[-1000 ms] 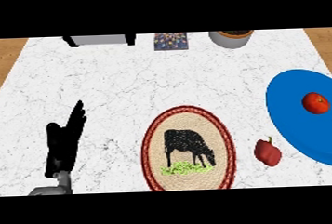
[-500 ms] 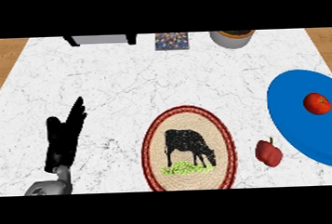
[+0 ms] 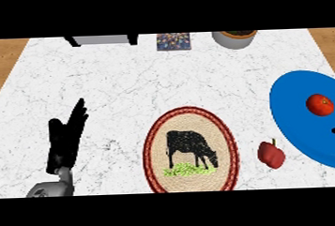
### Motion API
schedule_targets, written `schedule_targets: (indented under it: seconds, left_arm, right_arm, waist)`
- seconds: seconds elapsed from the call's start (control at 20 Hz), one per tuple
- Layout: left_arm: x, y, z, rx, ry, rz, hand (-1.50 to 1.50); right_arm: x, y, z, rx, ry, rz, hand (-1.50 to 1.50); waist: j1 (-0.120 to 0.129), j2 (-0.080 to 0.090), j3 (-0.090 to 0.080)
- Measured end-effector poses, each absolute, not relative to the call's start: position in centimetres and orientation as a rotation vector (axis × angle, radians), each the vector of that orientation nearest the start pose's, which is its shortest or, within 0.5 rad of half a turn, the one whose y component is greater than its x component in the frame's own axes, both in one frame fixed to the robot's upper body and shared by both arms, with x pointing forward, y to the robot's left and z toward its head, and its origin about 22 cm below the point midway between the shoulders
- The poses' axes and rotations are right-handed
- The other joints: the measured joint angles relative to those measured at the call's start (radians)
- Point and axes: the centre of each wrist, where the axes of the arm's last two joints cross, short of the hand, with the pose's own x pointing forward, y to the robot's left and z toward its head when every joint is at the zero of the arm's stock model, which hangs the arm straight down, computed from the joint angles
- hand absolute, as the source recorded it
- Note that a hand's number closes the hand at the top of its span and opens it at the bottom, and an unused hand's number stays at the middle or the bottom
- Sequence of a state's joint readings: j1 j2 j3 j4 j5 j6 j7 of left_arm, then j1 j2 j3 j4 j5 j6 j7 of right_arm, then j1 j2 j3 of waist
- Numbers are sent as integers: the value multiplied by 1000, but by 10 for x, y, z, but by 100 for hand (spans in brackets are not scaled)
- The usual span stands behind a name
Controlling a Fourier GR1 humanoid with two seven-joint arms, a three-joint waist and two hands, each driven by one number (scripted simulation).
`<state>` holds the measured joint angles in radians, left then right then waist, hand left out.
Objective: Pick the tomato from the placemat and place it in the plate
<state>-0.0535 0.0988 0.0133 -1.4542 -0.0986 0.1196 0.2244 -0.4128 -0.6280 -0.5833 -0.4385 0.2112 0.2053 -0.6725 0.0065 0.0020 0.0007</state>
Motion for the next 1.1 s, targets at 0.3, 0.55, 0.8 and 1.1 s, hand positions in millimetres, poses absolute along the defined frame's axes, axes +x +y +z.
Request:
schedule_targets:
  seconds: [0.3, 0.55, 0.8, 1.1]
  left_arm:
    - [248, 252, -17, 236, -1286, -43, 0]
    - [251, 251, -11, 236, -1290, -41, 0]
    - [249, 248, -13, 230, -1291, -39, 0]
    - [251, 247, -7, 230, -1290, -44, 0]
  right_arm:
    - [245, -517, -15, -607, -1562, 57, -150]
    - [235, -524, -18, -652, -1535, 53, -150]
    - [225, -534, -15, -680, -1514, 52, -150]
    - [204, -549, -14, -724, -1493, 35, -150]
  waist:
    - [6, 2, 1]
    - [7, 2, 1]
    - [8, 3, 2]
    - [11, 5, 3]
